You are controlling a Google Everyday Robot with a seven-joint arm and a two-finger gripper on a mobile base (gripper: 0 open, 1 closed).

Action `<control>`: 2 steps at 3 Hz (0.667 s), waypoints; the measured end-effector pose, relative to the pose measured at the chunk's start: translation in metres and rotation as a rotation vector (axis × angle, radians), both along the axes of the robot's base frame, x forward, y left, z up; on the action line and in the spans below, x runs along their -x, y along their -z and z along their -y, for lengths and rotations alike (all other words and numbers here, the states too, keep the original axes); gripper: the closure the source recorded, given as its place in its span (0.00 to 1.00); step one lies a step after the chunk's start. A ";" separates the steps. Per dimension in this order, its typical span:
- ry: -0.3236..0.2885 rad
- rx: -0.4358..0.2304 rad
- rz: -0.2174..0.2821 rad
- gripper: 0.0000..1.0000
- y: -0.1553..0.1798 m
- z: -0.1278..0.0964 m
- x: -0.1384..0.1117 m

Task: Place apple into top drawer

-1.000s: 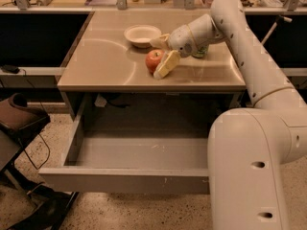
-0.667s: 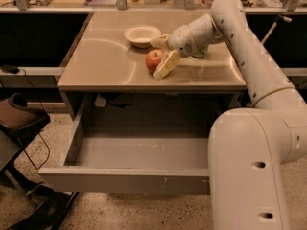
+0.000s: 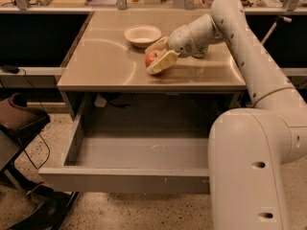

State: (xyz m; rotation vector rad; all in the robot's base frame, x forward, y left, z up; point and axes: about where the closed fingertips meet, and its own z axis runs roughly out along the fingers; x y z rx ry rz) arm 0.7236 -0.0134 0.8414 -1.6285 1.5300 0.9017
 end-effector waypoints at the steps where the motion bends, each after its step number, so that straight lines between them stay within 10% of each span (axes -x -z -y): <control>1: 0.000 0.000 0.000 0.66 0.000 0.000 0.000; 2: 0.010 0.016 0.014 0.89 -0.008 0.010 0.014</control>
Offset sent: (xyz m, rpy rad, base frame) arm -0.0687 -0.0326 0.0222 -0.0557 -0.0469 -0.0344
